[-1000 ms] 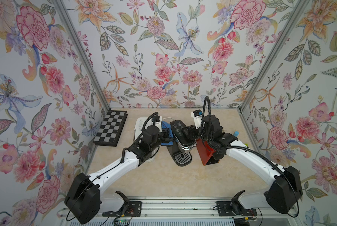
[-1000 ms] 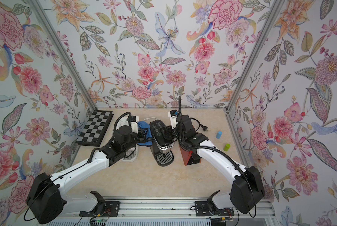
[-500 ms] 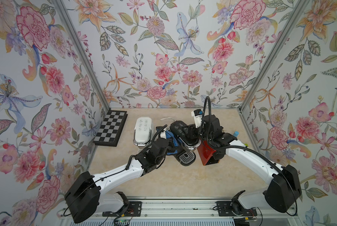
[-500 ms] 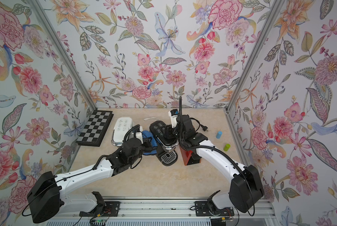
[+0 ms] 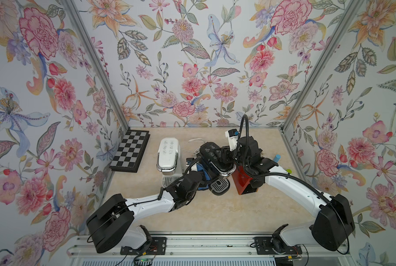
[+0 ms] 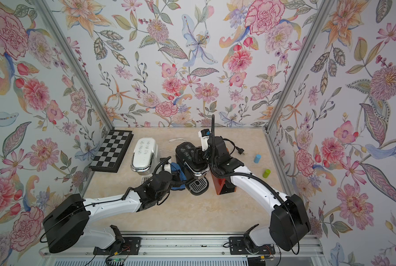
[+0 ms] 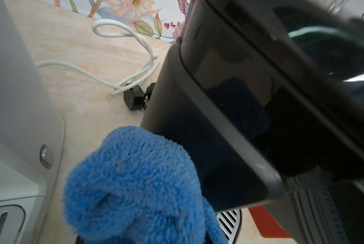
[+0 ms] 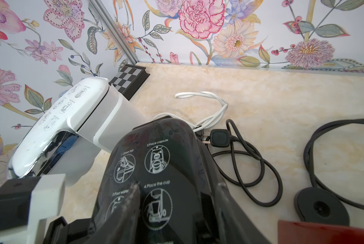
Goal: Wipe the surface of a coffee machine
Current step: Wipe the dirt from the surface of the coffee machine.
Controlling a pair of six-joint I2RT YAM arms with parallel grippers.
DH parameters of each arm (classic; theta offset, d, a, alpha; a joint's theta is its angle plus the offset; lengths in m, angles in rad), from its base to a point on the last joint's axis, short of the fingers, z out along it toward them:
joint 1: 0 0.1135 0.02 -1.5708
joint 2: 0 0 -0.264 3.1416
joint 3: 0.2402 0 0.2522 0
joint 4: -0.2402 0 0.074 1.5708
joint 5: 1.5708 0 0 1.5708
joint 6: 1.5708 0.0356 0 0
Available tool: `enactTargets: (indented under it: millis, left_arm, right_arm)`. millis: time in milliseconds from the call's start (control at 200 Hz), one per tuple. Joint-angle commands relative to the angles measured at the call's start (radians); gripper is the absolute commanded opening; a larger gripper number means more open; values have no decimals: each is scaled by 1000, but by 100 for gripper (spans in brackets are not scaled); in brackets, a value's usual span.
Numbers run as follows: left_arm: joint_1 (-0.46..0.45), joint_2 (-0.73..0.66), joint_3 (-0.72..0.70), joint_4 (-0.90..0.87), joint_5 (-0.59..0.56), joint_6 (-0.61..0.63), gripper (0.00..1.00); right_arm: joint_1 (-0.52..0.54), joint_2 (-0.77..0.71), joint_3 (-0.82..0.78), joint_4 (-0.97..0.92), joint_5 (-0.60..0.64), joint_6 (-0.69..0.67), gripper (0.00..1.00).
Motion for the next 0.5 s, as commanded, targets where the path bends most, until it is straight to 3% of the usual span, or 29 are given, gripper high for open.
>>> enactTargets:
  millis: [0,310,495]
  left_arm:
    - [-29,44,-37,130,-42,-33,0]
    - [-69,217,-112,351,-98,-35,0]
    - [-70,190,-89,391,-87,27,0]
  right_arm:
    - [29,14,-40,-60,-49,12,57]
    - [28,5,-50,-56,-52,15,57]
    - [30,3,-65,-53,-63,23,56]
